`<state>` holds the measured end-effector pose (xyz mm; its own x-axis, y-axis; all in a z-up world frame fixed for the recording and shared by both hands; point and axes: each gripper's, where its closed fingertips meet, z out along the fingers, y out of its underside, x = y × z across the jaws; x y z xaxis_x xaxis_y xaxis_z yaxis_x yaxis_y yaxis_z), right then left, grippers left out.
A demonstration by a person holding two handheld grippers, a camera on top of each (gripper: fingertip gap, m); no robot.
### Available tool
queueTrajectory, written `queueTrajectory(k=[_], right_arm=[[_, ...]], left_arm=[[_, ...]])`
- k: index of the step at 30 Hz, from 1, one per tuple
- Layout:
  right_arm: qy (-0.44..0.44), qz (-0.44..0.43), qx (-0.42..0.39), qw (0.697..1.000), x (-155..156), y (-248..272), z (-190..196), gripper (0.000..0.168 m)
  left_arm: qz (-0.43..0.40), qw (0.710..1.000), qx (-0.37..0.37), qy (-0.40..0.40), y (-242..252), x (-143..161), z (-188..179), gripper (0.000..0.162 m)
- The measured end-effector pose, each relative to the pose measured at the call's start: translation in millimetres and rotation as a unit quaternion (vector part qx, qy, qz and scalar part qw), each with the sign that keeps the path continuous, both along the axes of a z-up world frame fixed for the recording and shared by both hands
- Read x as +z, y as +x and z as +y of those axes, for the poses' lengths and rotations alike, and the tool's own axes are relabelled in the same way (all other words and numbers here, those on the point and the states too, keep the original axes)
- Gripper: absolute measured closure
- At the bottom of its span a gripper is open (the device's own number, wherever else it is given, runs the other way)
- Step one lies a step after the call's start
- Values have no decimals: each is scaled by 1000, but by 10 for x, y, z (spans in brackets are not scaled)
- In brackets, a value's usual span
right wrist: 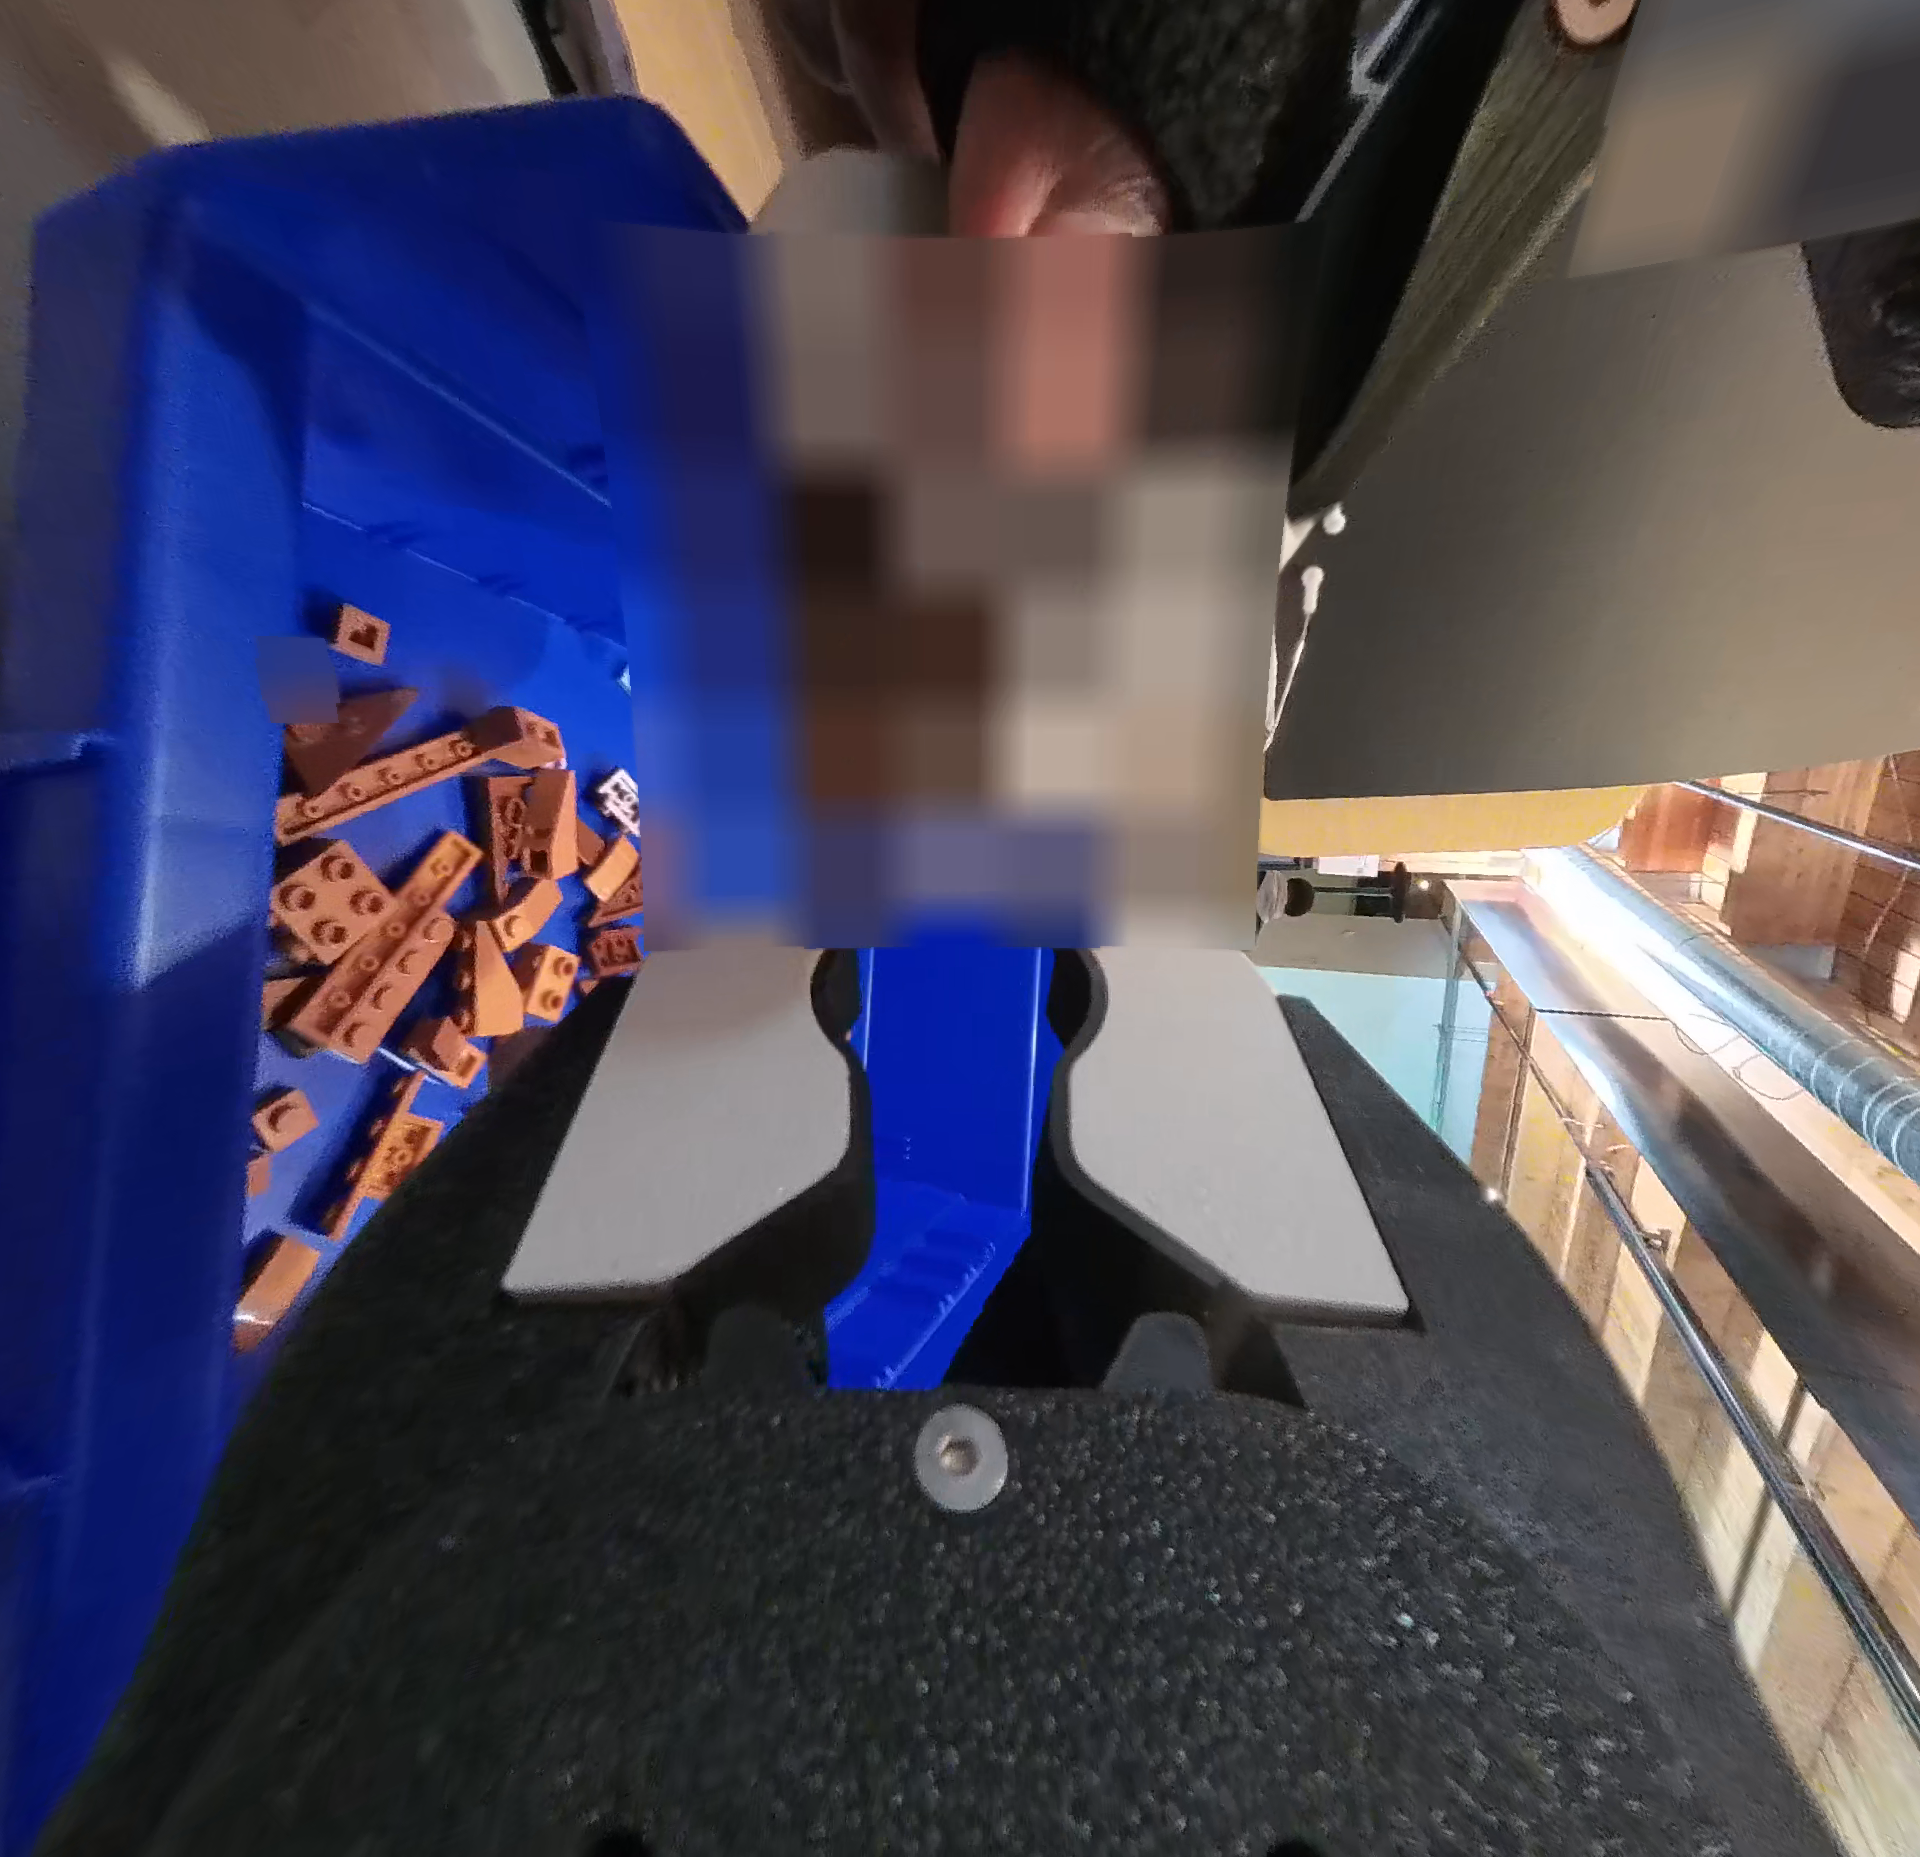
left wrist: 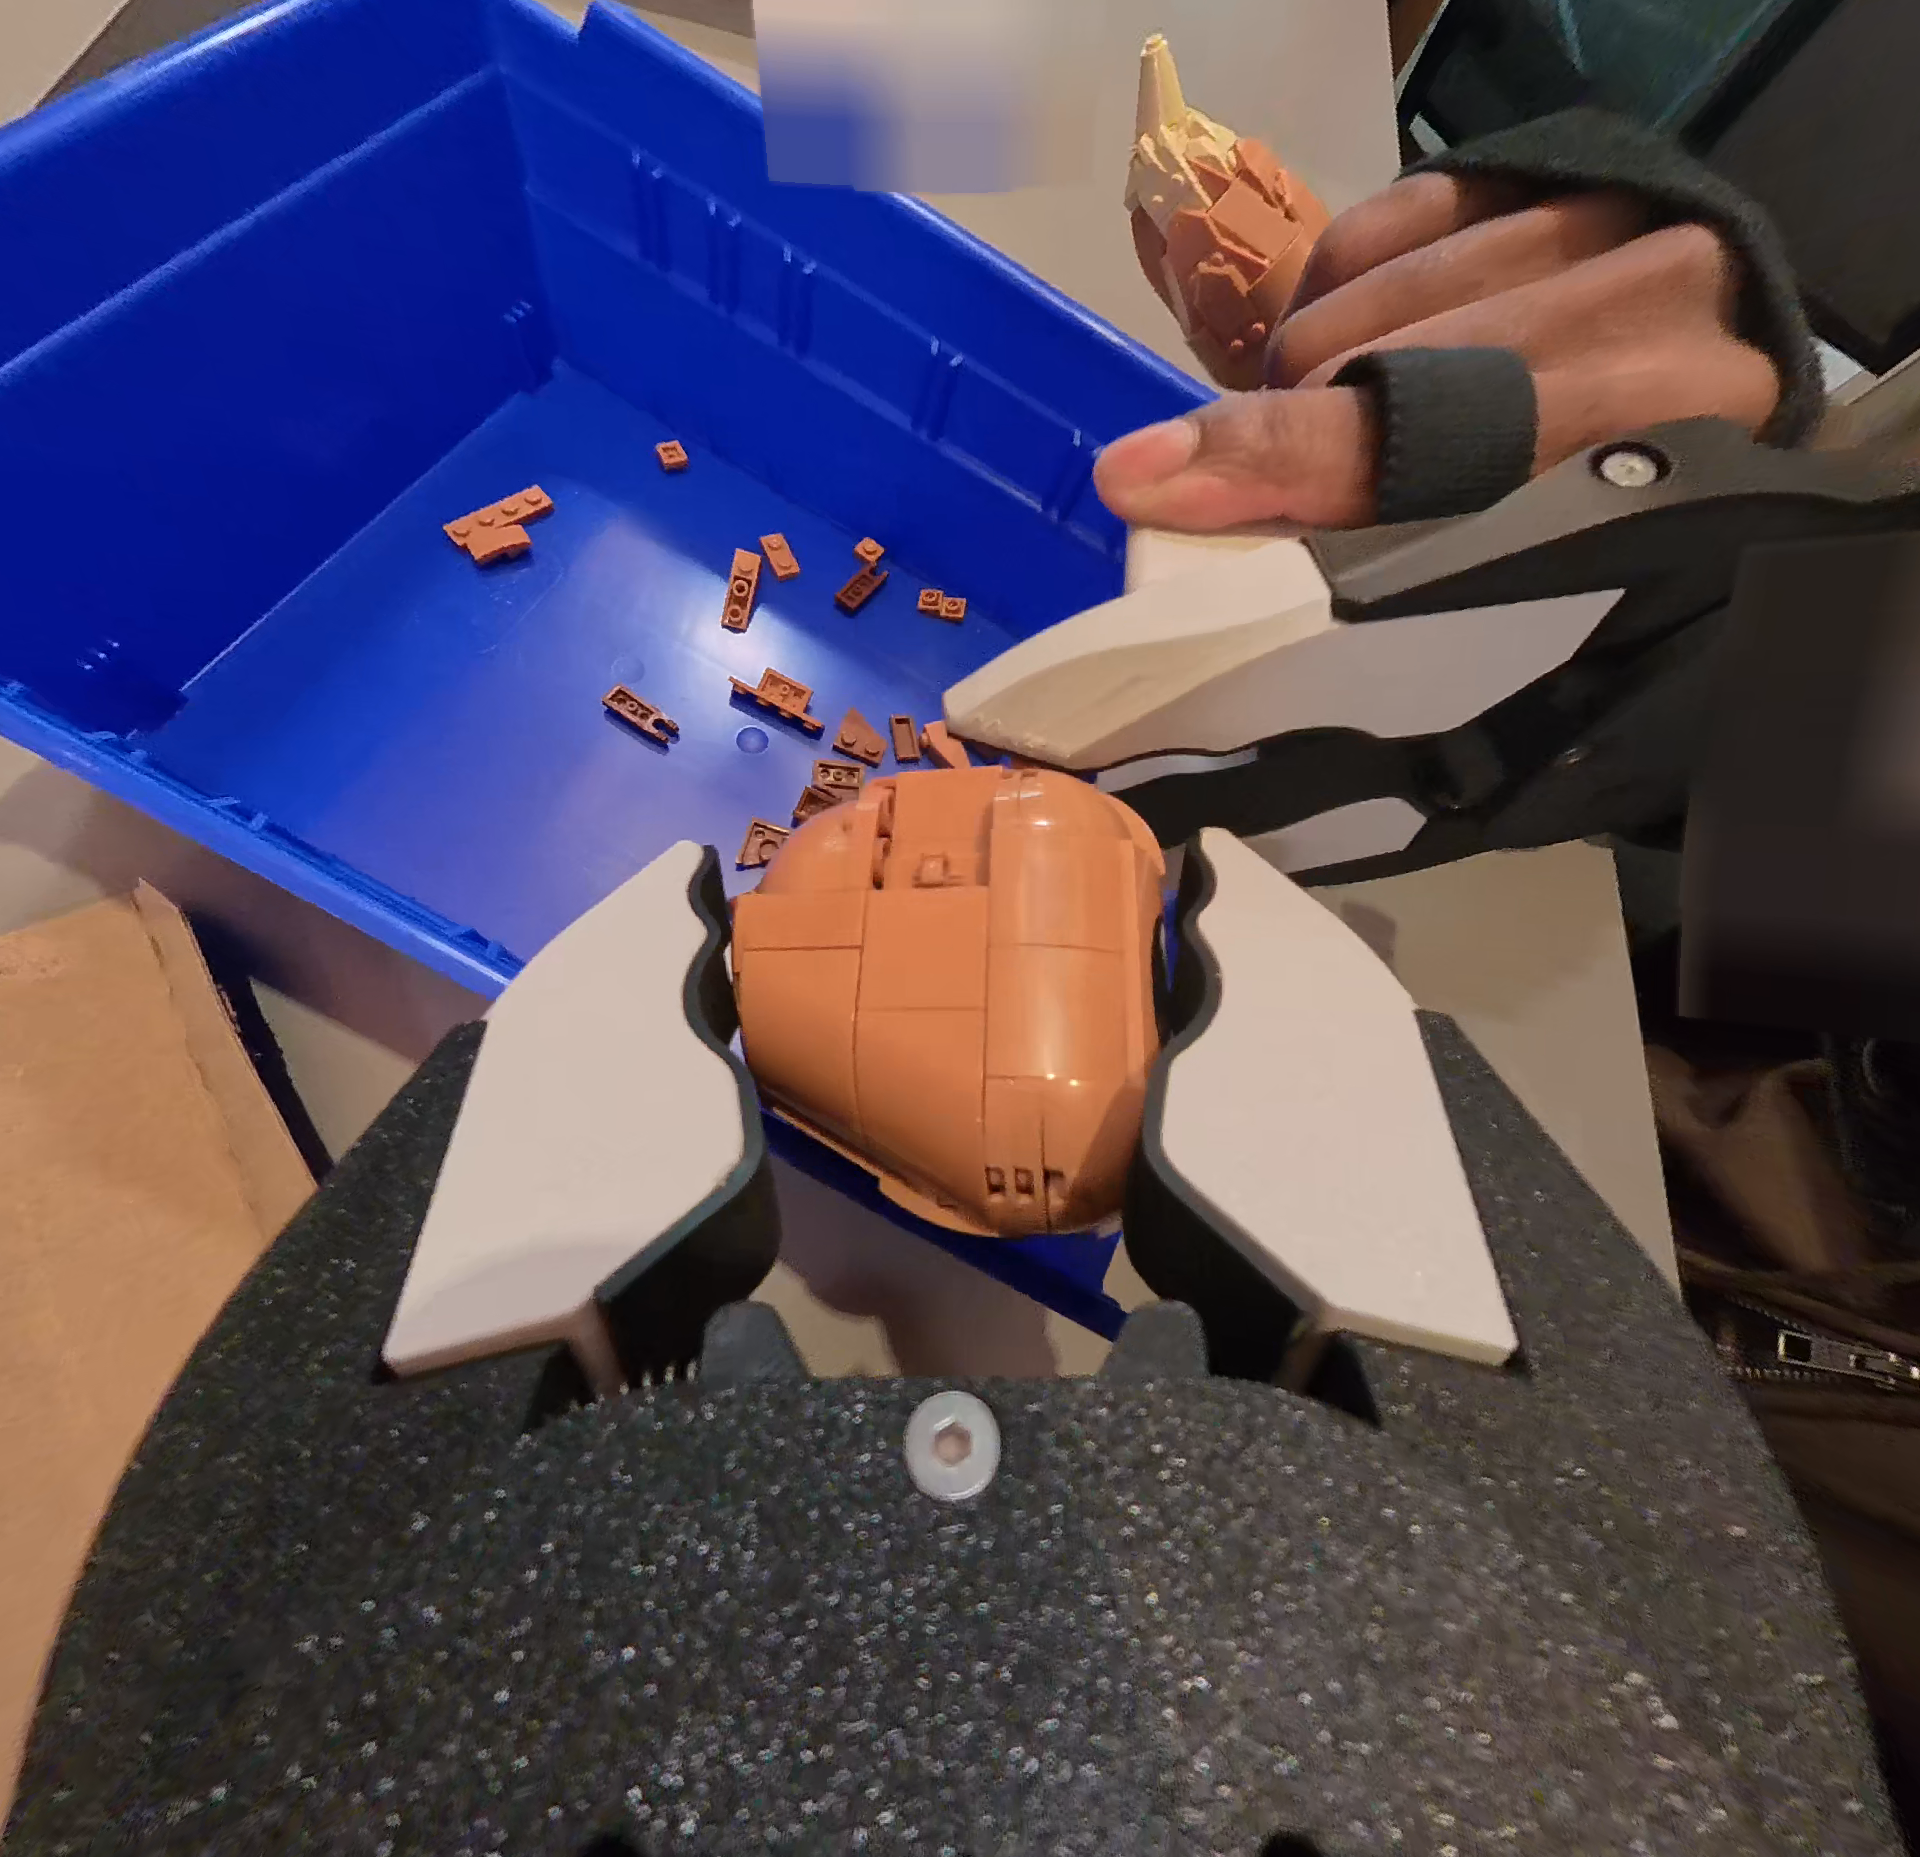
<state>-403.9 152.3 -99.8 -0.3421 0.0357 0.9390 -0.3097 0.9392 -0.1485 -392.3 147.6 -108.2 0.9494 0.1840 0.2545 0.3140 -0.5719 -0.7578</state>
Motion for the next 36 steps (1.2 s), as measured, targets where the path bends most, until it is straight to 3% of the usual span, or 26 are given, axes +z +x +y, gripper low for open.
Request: queueTrajectory(k=[9,16,27,30,32,36], right_arm=[[6,16,9,1000,11,-7,-14,133],[0,-4,14,1000,-52,-24,-8,103],[-78,28,65,994,235,114,-236,67],[-93,29,78,992,269,151,-289,71],[-97,27,91,991,262,178,-305,84],[-81,24,91,992,202,173,-287,86]], left_arm=[[4,1000,-3,3,-3,-1,-5,79],[-45,998,-5,51,-1,96,-20,80],[-68,994,-2,86,67,311,-8,80],[-54,995,-24,77,204,357,53,80],[-52,995,-52,69,340,351,107,80],[-42,996,-61,45,388,269,117,79]])
